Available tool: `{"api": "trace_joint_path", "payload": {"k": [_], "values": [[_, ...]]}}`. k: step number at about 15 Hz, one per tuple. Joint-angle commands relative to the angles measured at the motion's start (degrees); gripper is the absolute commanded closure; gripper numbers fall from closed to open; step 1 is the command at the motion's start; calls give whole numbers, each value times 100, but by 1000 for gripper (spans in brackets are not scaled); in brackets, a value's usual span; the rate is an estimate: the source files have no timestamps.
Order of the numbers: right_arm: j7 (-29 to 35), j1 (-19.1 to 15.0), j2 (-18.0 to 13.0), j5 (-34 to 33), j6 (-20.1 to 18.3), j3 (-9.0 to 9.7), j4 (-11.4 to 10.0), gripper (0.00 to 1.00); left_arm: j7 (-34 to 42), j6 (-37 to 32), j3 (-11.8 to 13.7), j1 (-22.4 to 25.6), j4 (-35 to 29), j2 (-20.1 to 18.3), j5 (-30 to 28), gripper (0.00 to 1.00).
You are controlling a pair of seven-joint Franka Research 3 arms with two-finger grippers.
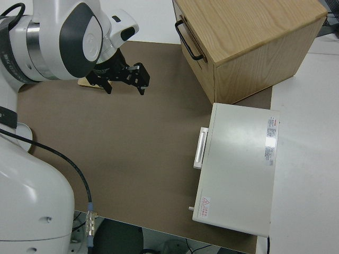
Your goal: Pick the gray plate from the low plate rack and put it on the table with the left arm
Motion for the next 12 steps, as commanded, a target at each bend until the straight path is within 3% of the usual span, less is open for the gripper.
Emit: {"api": "trace_joint_path", "payload": {"k": [1,4,12], "values": [[-8,-41,-14,43,-83,38,35,13,-192,-147,-506,-41,-28,79,587,5],[1,-41,-14,43,-83,38,35,13,-446,-33,-700,-41,-107,79,519,2],[1,-41,-14,43,-83,38,35,13,-456,1143,-622,47,-881,-202,8,5]]}}
